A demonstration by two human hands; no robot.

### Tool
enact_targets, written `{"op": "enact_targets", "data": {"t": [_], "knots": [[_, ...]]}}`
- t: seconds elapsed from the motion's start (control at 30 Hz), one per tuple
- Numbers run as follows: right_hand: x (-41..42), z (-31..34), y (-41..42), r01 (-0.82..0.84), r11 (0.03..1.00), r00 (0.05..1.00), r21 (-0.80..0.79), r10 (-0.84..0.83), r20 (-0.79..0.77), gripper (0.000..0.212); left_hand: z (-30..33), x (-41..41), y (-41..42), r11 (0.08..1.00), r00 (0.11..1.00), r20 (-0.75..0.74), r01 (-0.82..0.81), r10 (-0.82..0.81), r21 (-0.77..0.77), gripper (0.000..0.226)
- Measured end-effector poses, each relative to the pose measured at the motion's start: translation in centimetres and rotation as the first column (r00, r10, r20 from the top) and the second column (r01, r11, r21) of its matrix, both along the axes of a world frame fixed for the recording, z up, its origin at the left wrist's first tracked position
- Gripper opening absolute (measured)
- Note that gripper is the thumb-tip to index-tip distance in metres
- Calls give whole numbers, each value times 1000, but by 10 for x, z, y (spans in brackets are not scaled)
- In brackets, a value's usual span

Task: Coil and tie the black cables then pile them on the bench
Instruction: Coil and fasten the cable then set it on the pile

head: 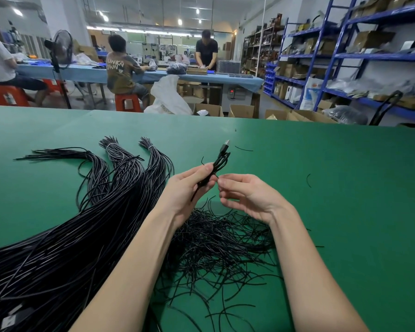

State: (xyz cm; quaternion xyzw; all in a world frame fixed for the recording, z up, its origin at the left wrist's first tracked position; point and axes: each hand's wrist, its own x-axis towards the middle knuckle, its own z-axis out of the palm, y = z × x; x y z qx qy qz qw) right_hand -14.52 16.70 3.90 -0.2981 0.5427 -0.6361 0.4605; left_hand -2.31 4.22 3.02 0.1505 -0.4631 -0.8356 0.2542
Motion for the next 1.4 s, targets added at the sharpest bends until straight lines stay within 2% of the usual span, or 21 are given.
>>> {"op": "enact_targets", "data": {"t": [0.07, 0.17, 0.27, 0.33, 0.43, 0.5, 0.57, 0.67, 0.87, 0.93, 1.0, 1.03, 1.1, 1.17, 1.23, 1.3, 1.33, 1.4], "knots": [[3, 0, -4, 18, 999, 998, -46, -15, 58, 19, 1, -1, 2, 1000, 1000, -21, -17, 17, 12, 12], [10, 1, -12, 94, 987, 959, -131, -55, 277, 12, 2, -1, 4, 998, 997, -55, -56, 57, 29, 17], [13, 3, -18, 139, 979, 966, -151, -100, 238, 4, 2, -1, 3, 991, 987, -99, -127, 130, 40, 16], [14, 4, -20, 167, 972, 968, -164, -130, 216, 6, 2, -2, 4, 988, 980, -125, -155, 157, 25, 13], [14, 5, -21, 200, 963, 960, -180, -156, 231, 4, 2, -4, 8, 975, 967, -142, -220, 212, -36, 28], [16, 6, -24, 226, 959, 941, -172, -169, 294, 7, 2, -5, 11, 965, 959, -157, -250, 236, -75, 28], [18, 7, -27, 228, 962, 892, -151, -143, 429, 10, 2, -7, 14, 958, 956, -173, -259, 236, -127, 24], [17, 8, -24, 159, 978, 833, -135, -60, 550, 8, 2, -5, 13, 947, 966, -177, -227, 189, -227, 24], [5, 2, -11, 14, 990, 818, -141, 70, 571, 8, 6, 7, 2, 918, 989, -149, -43, -18, -395, 31], [3, -4, -8, -57, 985, 818, -165, 141, 558, 8, 6, 14, -5, 886, 986, -110, 59, -123, -460, 23], [1, -9, -8, -138, 979, 851, -153, 196, 487, 10, 10, 24, -13, 812, 975, -41, 160, -220, -561, 10], [0, -10, -7, -170, 978, 894, -122, 205, 398, 9, 12, 29, -16, 756, 970, 18, 202, -244, -622, 8], [-4, -9, -5, -224, 974, 967, -20, 224, 118, 24, 19, 35, -20, 627, 955, 185, 291, -231, -722, 10], [-9, -3, 1, -198, 971, 952, 135, 223, -210, 26, 25, 36, -19, 508, 926, 344, 373, -155, -776, 10], [-13, 6, 6, -54, 972, 855, 231, 165, -492, 16, 27, 31, -15, 400, 901, 433, 400, -9, -824, 8], [-13, 16, 6, 61, 976, 720, 210, 102, -686, 8, 27, 23, -8, 323, 896, 417, 353, 154, -878, 9], [-12, 19, 4, 115, 978, 638, 173, 61, -768, 8, 26, 20, -4, 307, 902, 371, 296, 223, -904, 9], [-7, 21, -2, 222, 973, 470, 65, -49, -881, 11, 23, 15, -1, 332, 906, 269, 156, 327, -930, 9]]}}
